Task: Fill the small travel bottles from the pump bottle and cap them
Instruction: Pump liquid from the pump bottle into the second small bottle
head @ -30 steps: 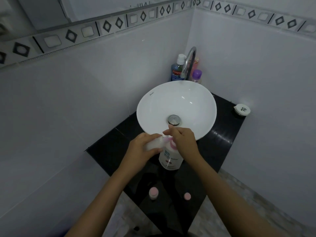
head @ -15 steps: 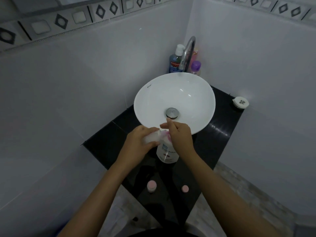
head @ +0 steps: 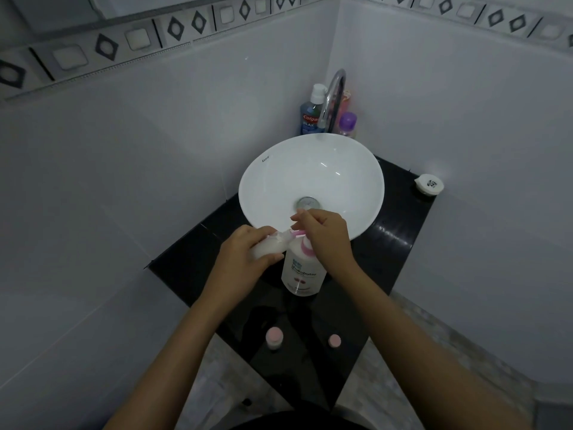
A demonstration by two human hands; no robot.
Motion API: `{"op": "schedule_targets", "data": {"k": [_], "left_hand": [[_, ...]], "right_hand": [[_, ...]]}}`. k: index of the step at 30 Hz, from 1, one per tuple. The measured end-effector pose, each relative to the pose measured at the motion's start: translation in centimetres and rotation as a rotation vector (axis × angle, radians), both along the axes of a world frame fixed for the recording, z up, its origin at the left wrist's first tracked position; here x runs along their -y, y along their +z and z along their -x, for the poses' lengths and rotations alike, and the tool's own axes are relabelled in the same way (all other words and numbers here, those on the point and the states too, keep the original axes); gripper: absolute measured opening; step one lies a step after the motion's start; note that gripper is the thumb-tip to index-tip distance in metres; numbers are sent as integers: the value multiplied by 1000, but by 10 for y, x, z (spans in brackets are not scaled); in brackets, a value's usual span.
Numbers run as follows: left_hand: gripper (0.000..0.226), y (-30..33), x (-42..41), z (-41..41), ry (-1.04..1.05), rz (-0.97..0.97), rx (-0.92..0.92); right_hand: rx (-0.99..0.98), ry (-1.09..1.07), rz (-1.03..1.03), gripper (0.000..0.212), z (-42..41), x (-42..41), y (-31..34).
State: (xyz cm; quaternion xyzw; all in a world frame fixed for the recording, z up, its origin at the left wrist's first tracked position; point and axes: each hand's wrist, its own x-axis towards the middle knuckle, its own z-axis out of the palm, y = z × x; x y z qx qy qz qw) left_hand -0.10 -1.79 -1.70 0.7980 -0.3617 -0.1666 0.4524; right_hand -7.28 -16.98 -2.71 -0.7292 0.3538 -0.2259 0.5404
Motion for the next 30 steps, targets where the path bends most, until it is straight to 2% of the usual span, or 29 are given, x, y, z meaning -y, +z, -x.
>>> {"op": "schedule_targets", "data": {"k": [6, 14, 20, 30], "left_hand": [[40, -4, -5, -3, 39, -33, -10], [36, 2, 4, 2, 0, -15, -17], [38, 2, -1, -4, 42, -33, -14], [34, 10, -9, 11, 27, 116, -117]], "right_hand": [[-5, 10, -14, 29, -1, 1, 2], [-6, 0, 8, 29, 0, 0, 5], [11, 9, 4, 39, 1, -1, 10], [61, -48, -18, 46, 11, -1, 26]]}}
